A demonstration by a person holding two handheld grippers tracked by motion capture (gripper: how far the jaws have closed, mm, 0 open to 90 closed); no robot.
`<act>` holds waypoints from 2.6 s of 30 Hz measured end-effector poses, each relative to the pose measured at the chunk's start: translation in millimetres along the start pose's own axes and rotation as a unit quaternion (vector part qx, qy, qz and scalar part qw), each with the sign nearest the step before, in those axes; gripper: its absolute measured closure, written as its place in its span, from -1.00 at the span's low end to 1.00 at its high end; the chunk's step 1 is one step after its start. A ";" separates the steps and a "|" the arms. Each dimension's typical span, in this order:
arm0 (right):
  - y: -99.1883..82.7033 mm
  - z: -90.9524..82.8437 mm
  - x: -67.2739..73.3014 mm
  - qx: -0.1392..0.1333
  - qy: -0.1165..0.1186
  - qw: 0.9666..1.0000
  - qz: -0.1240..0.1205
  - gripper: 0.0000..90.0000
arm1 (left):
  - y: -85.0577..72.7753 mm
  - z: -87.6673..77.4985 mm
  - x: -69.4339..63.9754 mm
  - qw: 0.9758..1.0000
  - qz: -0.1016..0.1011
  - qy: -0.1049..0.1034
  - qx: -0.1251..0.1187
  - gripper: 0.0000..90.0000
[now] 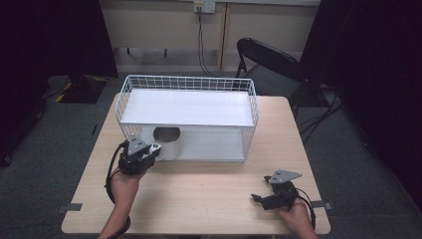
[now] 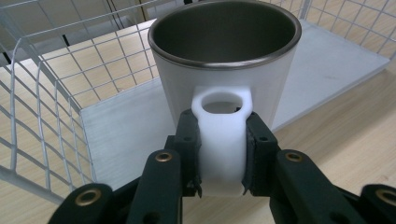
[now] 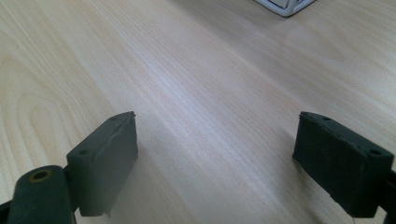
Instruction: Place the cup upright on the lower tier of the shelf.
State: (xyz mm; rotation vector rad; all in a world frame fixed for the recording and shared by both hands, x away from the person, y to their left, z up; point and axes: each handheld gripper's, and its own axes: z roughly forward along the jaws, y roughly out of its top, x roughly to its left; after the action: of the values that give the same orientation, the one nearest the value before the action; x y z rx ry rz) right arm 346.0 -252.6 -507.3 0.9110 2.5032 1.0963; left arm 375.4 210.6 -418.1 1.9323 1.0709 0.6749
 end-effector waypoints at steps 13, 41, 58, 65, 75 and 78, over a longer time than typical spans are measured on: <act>0.0 0.0 0.0 0.000 0.000 1.000 0.000 -0.72 | 4.6 6.5 0.8 1.000 -0.001 0.020 -0.005 0.60; 0.0 0.0 0.0 0.000 0.000 1.000 0.000 -0.72 | 3.0 24.9 -1.0 0.999 -0.004 0.049 -0.007 0.60; 0.0 0.0 0.0 0.000 0.000 1.000 0.000 -0.72 | 3.3 36.9 -4.4 0.998 -0.005 0.059 -0.005 0.60; 0.0 0.0 0.0 0.000 0.000 1.000 0.000 -0.72 | 4.7 39.4 -2.8 0.998 -0.001 0.064 -0.005 0.60; 0.0 0.0 -0.1 0.000 0.000 1.000 0.000 -0.72 | 4.6 46.7 -4.7 0.998 -0.010 0.067 -0.008 0.60; 0.0 0.0 -0.1 0.000 0.000 1.000 0.000 -0.72 | 4.3 49.1 -5.7 0.998 -0.014 0.068 -0.008 0.60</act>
State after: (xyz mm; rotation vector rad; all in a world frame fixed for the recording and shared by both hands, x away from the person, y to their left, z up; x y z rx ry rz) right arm 346.0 -252.6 -507.3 0.9103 2.5034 1.0967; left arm 411.3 185.1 -441.0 1.8748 1.1703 0.8062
